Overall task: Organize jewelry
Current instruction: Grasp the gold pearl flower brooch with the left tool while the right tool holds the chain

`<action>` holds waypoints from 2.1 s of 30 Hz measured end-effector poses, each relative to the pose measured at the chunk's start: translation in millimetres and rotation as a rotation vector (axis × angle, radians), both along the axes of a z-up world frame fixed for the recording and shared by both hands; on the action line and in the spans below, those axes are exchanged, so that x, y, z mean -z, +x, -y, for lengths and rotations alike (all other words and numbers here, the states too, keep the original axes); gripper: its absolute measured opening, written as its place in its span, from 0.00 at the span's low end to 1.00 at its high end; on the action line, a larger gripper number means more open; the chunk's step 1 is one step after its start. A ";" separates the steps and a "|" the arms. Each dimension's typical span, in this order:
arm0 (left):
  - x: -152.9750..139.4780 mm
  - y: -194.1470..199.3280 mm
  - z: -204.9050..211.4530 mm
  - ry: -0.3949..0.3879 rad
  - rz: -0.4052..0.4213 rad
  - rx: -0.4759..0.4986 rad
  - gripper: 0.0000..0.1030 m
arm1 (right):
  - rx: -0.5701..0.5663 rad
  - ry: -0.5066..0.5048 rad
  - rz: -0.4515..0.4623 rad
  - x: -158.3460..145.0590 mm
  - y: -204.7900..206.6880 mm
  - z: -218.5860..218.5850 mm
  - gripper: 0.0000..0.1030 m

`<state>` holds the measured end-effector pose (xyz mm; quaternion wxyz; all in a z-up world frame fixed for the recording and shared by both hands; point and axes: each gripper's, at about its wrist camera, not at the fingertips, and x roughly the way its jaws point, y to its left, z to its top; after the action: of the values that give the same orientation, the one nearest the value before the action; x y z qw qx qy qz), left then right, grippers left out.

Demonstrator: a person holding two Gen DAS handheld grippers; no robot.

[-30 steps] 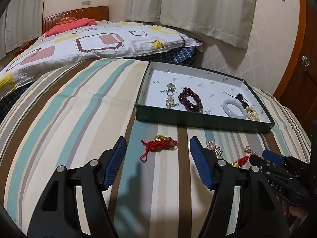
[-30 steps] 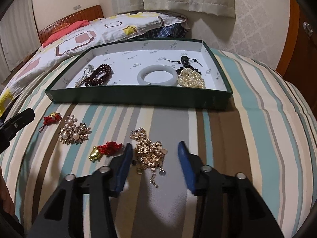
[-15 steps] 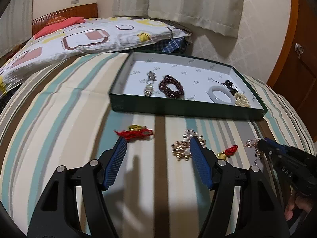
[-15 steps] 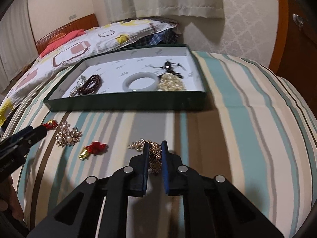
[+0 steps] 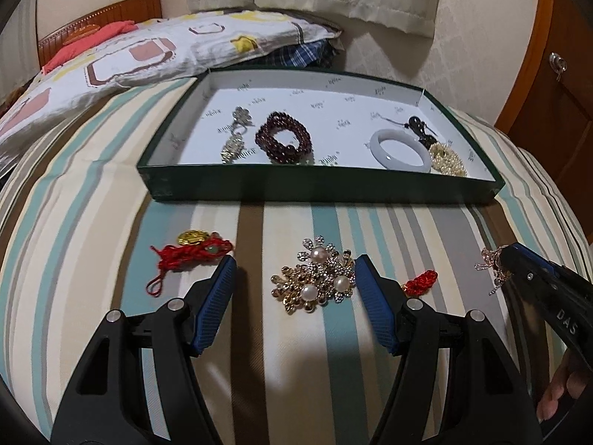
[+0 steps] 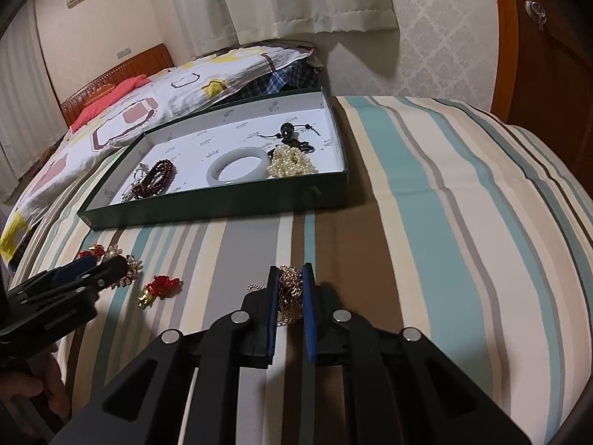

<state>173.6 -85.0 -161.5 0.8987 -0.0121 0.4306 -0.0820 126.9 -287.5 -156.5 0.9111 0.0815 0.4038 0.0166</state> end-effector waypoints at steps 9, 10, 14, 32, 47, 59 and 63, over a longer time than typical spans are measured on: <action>0.9 -1.0 8.2 0.012 -0.006 0.056 0.44 | 0.001 0.012 -0.003 1.2 0.1 2.3 0.12; 0.7 -2.5 7.5 0.009 -0.005 0.058 0.44 | 0.001 0.012 -0.003 1.3 0.0 2.7 0.12; -0.1 -6.9 3.7 -0.002 -0.002 0.053 0.42 | 0.001 0.013 -0.004 1.2 0.0 2.5 0.12; -9.7 -12.1 3.6 -0.016 0.044 0.067 0.30 | 0.002 0.012 -0.003 1.1 0.0 2.4 0.12; -4.6 -10.9 -1.3 -0.018 0.007 0.068 0.42 | 0.001 0.012 -0.004 1.6 -0.1 1.1 0.12; 0.7 -13.2 1.6 0.000 -0.009 0.114 0.39 | -0.003 0.016 -0.009 4.0 0.0 -0.5 0.12; 0.3 -15.7 1.3 -0.001 -0.004 0.124 0.35 | -0.004 0.018 -0.010 4.6 -0.1 -1.5 0.12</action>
<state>157.9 -86.2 -161.8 0.8910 0.0140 0.4325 -0.1375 126.8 -286.0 -161.1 0.9083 0.0888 0.4082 0.0219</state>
